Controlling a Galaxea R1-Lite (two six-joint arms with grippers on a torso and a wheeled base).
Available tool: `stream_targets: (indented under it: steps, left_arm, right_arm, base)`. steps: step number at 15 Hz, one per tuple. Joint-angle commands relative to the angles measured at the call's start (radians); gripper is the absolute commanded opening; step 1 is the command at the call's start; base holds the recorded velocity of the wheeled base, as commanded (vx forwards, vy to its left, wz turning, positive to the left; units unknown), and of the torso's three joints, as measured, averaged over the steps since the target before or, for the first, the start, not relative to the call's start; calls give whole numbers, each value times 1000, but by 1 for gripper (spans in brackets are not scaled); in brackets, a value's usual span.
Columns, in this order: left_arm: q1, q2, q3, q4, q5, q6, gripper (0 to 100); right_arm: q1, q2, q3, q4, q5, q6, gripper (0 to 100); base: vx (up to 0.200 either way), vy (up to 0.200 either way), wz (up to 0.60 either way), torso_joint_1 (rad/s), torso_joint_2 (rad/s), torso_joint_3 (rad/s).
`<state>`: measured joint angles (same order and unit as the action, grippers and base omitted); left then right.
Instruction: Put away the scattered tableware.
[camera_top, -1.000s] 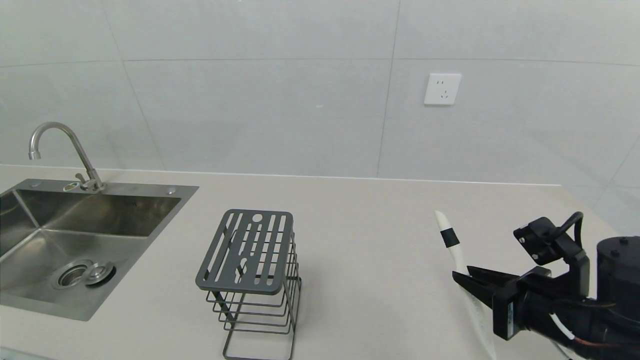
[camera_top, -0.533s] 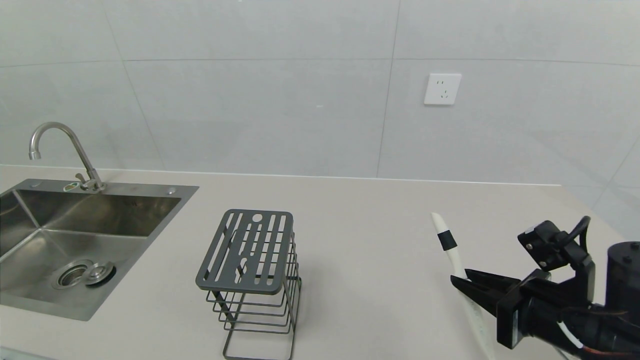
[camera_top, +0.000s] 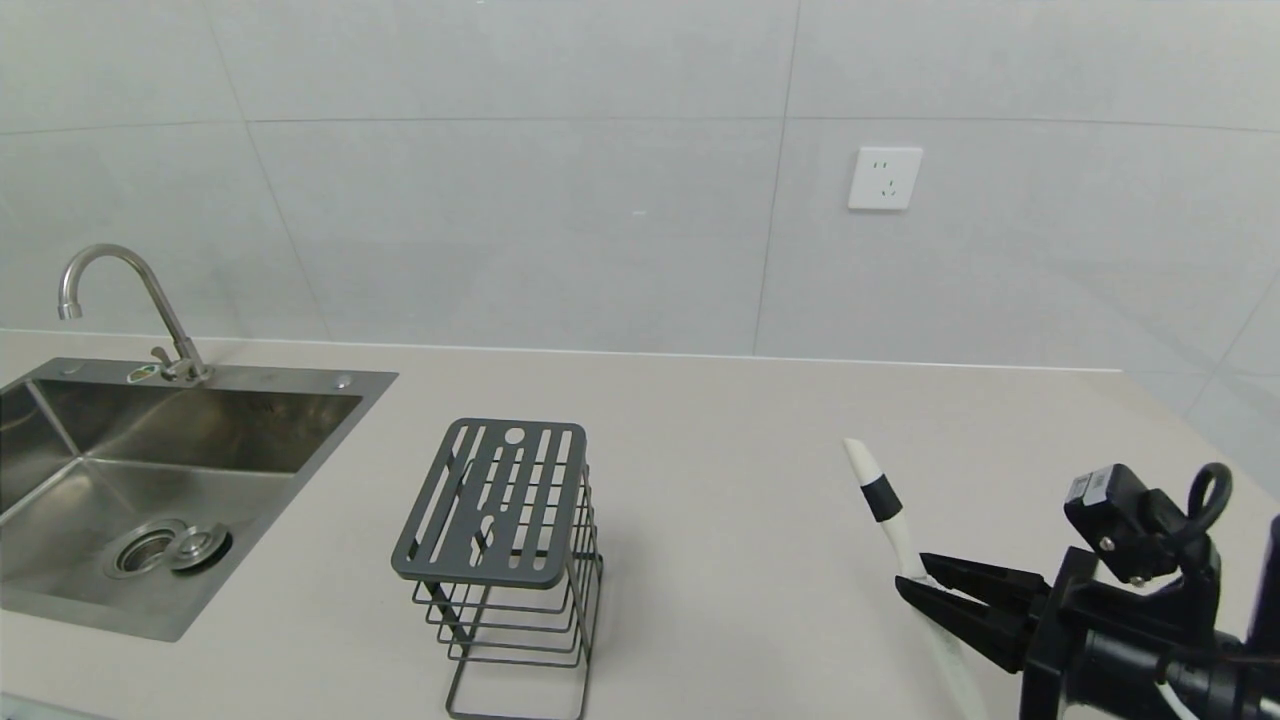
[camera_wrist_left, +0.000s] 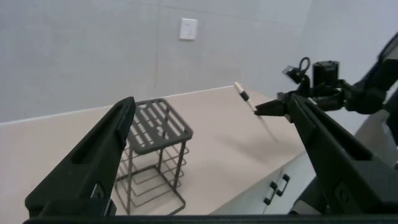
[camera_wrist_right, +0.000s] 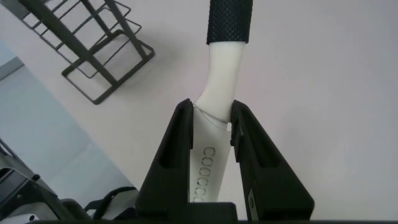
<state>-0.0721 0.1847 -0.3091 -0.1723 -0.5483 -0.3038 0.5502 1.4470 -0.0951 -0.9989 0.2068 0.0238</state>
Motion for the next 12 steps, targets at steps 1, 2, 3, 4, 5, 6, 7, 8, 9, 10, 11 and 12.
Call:
stream_targets:
  steps: [1, 2, 3, 4, 5, 6, 7, 8, 9, 10, 11, 12]
  left_arm:
    - [-49, 168, -36, -73, -59, 0, 100]
    - [-58, 200, -38, -108, -82, 0, 100]
    - [-75, 276, -34, -191, -124, 5, 100]
    - [-87, 369, -34, -286, -171, 31, 100]
    - [-95, 418, -34, -331, -202, 46, 100]
    - [-110, 487, -38, -388, -248, 52, 100]
    - [-117, 507, -39, -398, -265, 51, 100]
    - [-146, 576, -50, -408, -285, 48, 100]
    - [-172, 624, -53, -411, -285, 46, 100]
    - [-186, 644, -54, -412, -285, 46, 100]
    - [-222, 691, -62, -420, -285, 45, 100]
    - [-256, 742, -73, -437, -285, 46, 100]
  right_arm:
    - [-1, 0, 0, -6, 8, -12, 0]
    - [-1, 0, -3, -6, 9, -13, 0]
    - [0, 0, -5, -7, 22, -13, 0]
    - [0, 0, -5, -7, 46, -18, 0]
    - [0, 0, -5, -9, 56, -18, 0]
    - [0, 0, -3, -33, 77, -16, 0]
    - [0, 1, -3, -44, 83, -16, 0]
    - [0, 6, -6, -66, 94, -15, 0]
    - [2, 7, -5, -70, 103, -13, 0]
    - [2, 7, -5, -70, 108, -13, 0]
    - [4, 6, -6, -72, 120, -15, 0]
    - [14, 6, -6, -72, 123, -15, 0]
  base:
    - [0, 0, 0, 0, 0, 0]
    - [0, 0, 0, 0, 0, 0]
    - [0, 0, 0, 0, 0, 0]
    - [0, 0, 0, 0, 0, 0]
    - [0, 0, 0, 0, 0, 0]
    - [0, 0, 0, 0, 0, 0]
    - [0, 0, 0, 0, 0, 0]
    - [0, 0, 0, 0, 0, 0]
    - [0, 0, 0, 0, 0, 0]
    - [0, 0, 0, 0, 0, 0]
    - [0, 0, 0, 0, 0, 0]
    - [0, 0, 0, 0, 0, 0]
